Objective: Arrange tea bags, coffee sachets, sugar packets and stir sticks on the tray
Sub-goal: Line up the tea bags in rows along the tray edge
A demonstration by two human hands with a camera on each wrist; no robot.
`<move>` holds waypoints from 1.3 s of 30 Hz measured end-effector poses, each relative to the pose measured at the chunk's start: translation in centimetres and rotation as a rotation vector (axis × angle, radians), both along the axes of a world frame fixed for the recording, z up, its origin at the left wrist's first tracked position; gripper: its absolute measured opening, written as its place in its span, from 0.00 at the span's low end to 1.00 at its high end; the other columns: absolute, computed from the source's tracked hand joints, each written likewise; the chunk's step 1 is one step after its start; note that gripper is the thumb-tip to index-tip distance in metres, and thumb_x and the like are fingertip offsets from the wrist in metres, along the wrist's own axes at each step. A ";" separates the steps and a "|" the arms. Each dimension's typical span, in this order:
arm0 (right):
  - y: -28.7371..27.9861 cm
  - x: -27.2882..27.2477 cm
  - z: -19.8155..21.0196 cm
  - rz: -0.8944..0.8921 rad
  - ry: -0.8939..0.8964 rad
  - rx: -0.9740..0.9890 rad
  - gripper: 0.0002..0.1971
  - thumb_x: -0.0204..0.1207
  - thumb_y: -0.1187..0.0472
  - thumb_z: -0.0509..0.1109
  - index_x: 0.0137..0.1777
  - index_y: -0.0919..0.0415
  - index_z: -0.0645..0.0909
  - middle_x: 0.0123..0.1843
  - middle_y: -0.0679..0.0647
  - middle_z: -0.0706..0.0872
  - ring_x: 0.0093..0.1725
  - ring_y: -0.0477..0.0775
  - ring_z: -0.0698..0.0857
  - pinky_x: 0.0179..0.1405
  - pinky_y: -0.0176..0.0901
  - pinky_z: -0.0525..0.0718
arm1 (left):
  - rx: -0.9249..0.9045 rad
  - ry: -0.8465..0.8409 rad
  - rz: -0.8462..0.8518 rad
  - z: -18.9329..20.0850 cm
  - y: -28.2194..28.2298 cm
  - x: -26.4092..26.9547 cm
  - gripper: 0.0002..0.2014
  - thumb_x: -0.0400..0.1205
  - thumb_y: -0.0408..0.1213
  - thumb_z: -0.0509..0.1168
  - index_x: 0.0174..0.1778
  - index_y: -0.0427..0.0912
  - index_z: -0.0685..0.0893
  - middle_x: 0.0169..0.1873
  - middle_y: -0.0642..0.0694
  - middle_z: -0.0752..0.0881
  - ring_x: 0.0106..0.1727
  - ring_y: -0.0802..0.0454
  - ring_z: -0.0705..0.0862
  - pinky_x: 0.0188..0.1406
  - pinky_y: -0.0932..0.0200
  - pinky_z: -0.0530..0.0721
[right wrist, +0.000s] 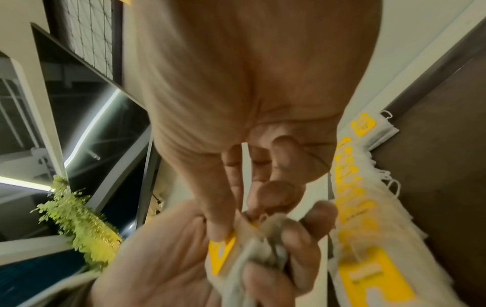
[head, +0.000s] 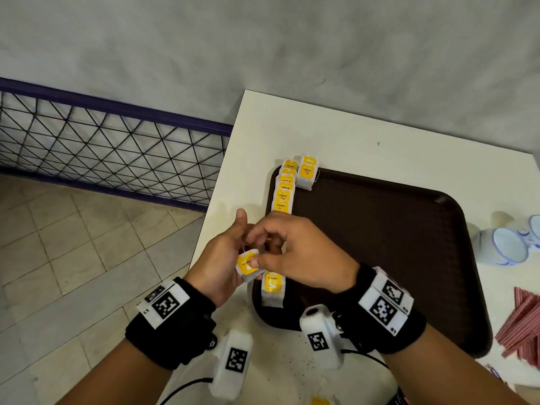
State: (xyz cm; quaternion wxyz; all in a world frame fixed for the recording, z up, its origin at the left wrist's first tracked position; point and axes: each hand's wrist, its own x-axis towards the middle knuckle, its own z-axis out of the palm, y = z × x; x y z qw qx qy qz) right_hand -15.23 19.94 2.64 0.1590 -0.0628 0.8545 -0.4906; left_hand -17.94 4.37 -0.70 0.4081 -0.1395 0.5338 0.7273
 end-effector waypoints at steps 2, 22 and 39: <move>-0.4 0.1 -0.4 0.015 0.030 0.027 0.07 0.71 0.64 0.81 0.46 0.56 0.88 0.45 0.52 0.83 0.37 0.45 0.81 0.42 0.40 0.82 | 0.011 0.005 -0.005 0.2 0.2 0.0 0.31 0.89 0.61 0.49 0.47 0.38 0.86 0.37 0.40 0.85 0.34 0.49 0.84 0.33 0.55 0.82; 9.4 -6.3 -3.2 -0.645 -0.123 -0.071 0.09 0.78 0.71 0.74 0.41 0.60 0.78 0.37 0.67 0.89 0.27 0.54 0.87 0.21 0.40 0.76 | -0.010 0.050 -0.051 -0.6 -1.3 0.1 0.18 0.77 0.26 0.62 0.62 0.35 0.86 0.52 0.42 0.88 0.43 0.48 0.87 0.35 0.57 0.81; 9.1 -9.9 -5.5 -0.689 -0.118 0.088 0.10 0.76 0.67 0.76 0.41 0.59 0.77 0.35 0.59 0.86 0.28 0.55 0.88 0.21 0.41 0.79 | -0.010 0.059 -0.043 -0.6 -2.1 0.1 0.15 0.85 0.21 0.58 0.64 0.34 0.84 0.58 0.35 0.91 0.56 0.39 0.91 0.47 0.51 0.87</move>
